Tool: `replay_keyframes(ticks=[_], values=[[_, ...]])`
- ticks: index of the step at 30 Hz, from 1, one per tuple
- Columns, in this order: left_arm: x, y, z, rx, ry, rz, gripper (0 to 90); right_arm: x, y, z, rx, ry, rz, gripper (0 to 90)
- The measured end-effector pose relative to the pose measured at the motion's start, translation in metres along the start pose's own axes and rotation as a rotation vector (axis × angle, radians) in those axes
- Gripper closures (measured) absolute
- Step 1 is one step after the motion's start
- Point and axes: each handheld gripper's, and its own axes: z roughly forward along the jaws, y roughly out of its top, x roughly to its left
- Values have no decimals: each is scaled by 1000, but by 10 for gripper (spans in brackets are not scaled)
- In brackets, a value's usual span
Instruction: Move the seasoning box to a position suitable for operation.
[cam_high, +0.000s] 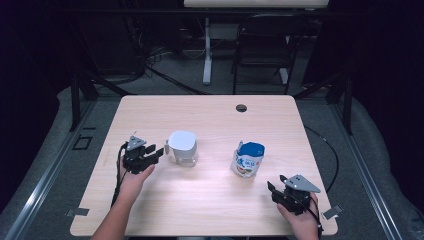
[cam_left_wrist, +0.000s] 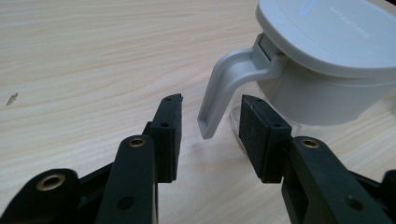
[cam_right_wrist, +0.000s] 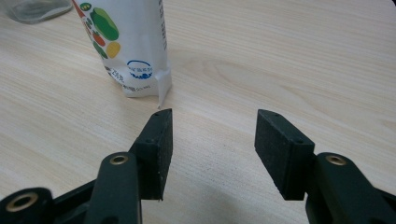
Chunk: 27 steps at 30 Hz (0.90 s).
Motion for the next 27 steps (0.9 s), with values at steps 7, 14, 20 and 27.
replay_keyframes(ticks=[7,14,20,27], values=[[2,1,15,46,5,11,614,-1,0,0,-2,-1,4,463],[-4,4,26,60,-3,33,627,-1,-1,1,3,2,4,456],[-5,6,32,55,6,32,634,-1,-2,1,7,2,4,453],[0,5,39,46,15,17,633,-1,-3,2,6,5,3,448]])
